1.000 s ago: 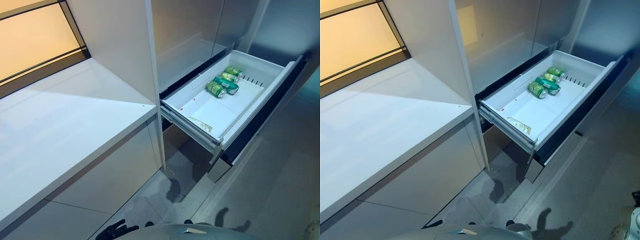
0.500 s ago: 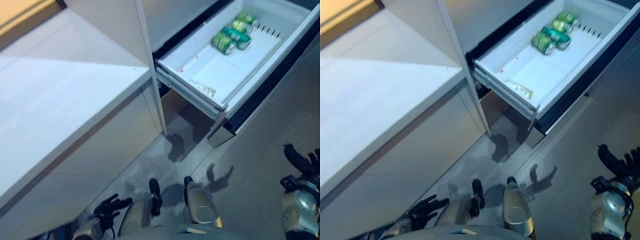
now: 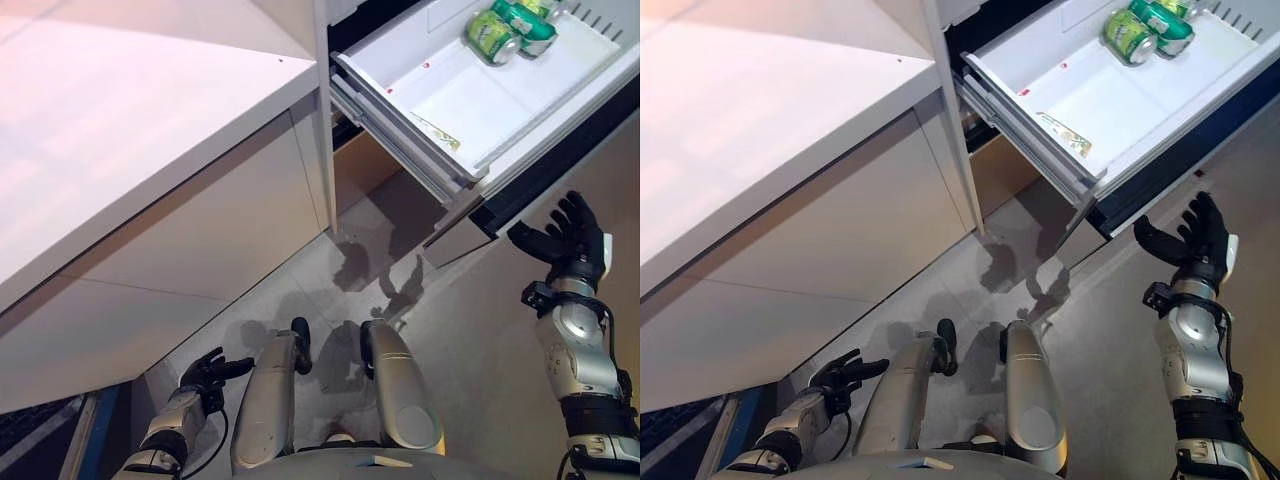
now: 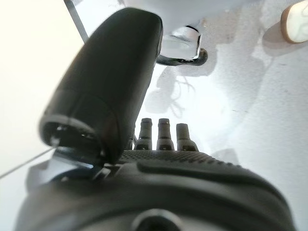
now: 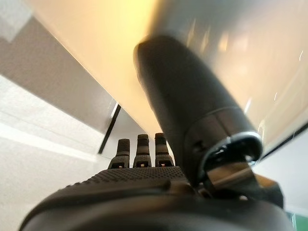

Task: Put drinks into fridge and close the fridge

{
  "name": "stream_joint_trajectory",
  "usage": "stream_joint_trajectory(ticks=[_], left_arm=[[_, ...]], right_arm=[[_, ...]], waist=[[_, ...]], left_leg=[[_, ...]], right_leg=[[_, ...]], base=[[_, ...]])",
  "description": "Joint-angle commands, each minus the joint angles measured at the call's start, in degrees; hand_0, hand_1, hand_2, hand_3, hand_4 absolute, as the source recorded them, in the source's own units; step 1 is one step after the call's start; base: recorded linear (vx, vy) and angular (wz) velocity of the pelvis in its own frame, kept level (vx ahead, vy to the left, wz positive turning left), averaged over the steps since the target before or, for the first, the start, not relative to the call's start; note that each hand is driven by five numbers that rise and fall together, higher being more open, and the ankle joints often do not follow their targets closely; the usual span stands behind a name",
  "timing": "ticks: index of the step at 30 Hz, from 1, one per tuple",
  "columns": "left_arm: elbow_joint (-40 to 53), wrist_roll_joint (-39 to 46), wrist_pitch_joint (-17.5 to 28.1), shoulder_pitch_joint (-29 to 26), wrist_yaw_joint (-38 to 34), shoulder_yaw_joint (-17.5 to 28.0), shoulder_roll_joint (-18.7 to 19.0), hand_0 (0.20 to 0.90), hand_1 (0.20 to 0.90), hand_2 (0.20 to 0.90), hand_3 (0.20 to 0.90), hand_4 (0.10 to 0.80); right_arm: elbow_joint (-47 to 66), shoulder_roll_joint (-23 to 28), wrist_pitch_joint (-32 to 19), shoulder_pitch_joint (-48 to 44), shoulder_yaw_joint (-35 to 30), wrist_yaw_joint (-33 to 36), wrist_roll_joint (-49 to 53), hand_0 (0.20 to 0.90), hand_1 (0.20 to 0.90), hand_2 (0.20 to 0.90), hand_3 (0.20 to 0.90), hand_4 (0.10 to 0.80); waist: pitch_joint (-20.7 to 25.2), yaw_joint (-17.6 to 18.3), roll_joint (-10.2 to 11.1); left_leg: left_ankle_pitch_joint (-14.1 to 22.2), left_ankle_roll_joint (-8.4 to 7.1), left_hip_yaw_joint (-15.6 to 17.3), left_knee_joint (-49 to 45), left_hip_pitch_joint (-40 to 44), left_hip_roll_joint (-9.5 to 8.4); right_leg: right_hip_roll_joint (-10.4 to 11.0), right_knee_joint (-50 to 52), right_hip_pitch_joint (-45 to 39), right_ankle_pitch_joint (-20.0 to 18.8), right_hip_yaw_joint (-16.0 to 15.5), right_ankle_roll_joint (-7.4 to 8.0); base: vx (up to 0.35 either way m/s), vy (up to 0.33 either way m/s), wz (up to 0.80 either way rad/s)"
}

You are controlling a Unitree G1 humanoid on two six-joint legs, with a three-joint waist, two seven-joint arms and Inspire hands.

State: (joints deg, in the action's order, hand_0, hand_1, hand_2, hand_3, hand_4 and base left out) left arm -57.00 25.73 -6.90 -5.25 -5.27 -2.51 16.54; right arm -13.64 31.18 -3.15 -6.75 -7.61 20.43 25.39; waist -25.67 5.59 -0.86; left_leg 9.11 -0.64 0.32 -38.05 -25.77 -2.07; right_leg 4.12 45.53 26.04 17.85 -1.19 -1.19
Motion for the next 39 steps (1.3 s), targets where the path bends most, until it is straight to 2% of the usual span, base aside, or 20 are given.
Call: stream_joint_trajectory(ticks=[1, 11, 22, 30, 39], left_arm=[[1.42, -1.75, -0.29, 1.88, -1.47, -1.31, 3.06, 0.9, 0.9, 0.9, 0.9, 0.8], [-0.16, -3.25, -3.08, 0.17, -1.46, -4.74, 2.92, 0.9, 0.9, 0.9, 0.9, 0.8], [-0.48, -1.23, -4.13, -2.15, 1.32, -8.72, 2.66, 0.9, 0.9, 0.9, 0.9, 0.8], [-0.44, -2.31, -3.42, -2.09, 2.69, -11.07, 2.21, 0.9, 0.9, 0.9, 0.9, 0.8], [-0.3, -4.48, -1.78, -1.19, 1.84, -10.93, 2.78, 0.9, 0.9, 0.9, 0.9, 0.8]], right_arm=[[2.93, 5.37, -3.55, -10.65, 2.68, -2.72, -3.51, 0.9, 0.9, 0.9, 0.9, 0.8], [-1.12, 4.16, 0.75, -27.09, 14.83, -6.17, -4.95, 0.9, 0.9, 0.9, 0.9, 0.8], [-8.4, -0.93, 0.95, -43.63, 25.21, -7.21, -0.85, 0.9, 0.9, 0.9, 0.9, 0.8], [-13.15, -2.74, -0.44, -49.16, 27.22, -6.78, 0.79, 0.9, 0.9, 0.9, 0.9, 0.8], [-11.57, 0.11, -1.47, -46.46, 23.33, 1.9, 0.41, 0.9, 0.9, 0.9, 0.9, 0.8]], waist=[[2.92, -2.6, 0.97], [4.2, -6.07, 0.85], [3.63, -10.33, 0.29], [4.35, -12.5, 0.37], [5.22, -12.05, 1.19]], left_leg=[[8.45, 6.4, 0.4, -3.96, 3.2, -2.62], [6.64, 5.78, -0.53, -1.57, 6.09, -2.85], [6.85, 5.36, -1.49, -2.83, 6.99, -3.12], [6.86, 5.08, -2.15, -2.75, 8.41, -3.7], [5.98, 4.88, -2.7, 0.42, 11.22, -3.6]], right_leg=[[-1.18, -2.46, -3.76, -1.99, -2.73, -3.56], [-0.83, -6.09, -8.08, -3.91, -3.67, -3.16], [-0.62, -6.41, -10.94, -3.77, -5.44, -3.45], [0.27, -6.21, -13.23, -3.37, -6.86, -3.69], [0.24, -7.79, -15.15, -3.65, -6.75, -3.16]], base=[[0.08, -0.037, 0.09], [0.085, -0.019, 0.05], [0.032, 0.004, 0.11], [0.044, 0.017, 0.13], [0.01, 0.032, 0.14]])
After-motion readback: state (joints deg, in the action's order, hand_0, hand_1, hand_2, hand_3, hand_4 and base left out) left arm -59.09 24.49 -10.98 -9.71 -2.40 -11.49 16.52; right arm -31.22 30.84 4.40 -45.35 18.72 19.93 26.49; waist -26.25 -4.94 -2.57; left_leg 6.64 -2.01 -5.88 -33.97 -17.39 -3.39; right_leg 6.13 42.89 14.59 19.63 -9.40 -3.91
